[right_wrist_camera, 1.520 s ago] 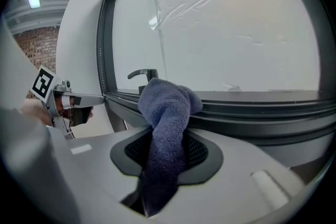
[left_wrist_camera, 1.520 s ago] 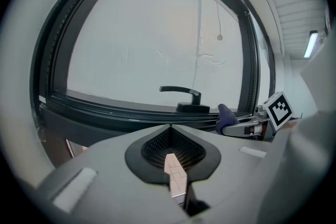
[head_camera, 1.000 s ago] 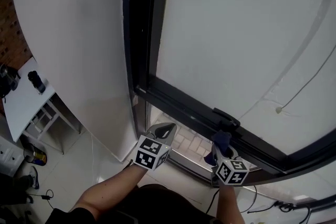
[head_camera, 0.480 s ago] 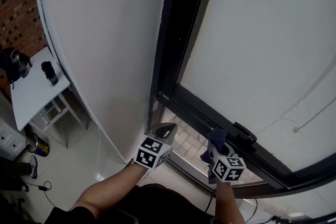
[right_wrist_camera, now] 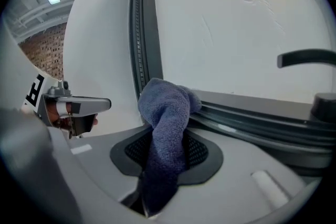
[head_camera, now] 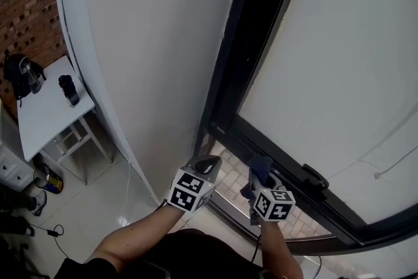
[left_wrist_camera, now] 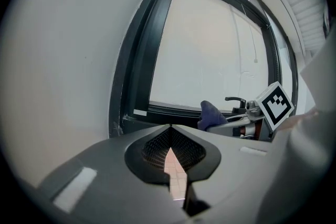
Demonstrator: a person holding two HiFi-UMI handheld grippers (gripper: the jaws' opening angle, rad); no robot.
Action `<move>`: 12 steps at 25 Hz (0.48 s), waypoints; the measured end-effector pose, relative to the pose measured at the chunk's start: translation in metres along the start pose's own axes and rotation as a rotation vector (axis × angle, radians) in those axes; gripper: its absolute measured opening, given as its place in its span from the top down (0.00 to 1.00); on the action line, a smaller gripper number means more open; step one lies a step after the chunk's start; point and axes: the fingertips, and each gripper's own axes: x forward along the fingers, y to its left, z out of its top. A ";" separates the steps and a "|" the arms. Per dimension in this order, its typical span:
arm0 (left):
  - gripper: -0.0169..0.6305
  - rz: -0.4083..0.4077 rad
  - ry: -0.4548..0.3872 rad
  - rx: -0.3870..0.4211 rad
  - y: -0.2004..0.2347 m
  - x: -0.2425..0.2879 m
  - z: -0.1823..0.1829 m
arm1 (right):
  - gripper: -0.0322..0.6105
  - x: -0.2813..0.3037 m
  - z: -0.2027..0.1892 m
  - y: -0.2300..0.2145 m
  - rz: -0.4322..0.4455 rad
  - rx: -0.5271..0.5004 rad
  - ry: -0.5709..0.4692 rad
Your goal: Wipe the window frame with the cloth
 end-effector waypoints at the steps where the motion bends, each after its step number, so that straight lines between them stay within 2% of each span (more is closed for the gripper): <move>1: 0.98 -0.002 0.002 0.002 0.001 -0.001 0.000 | 0.76 0.005 0.002 0.005 0.006 0.000 0.002; 12: 0.98 0.017 0.003 0.017 0.032 -0.015 -0.001 | 0.76 0.067 0.016 0.052 0.062 -0.010 0.040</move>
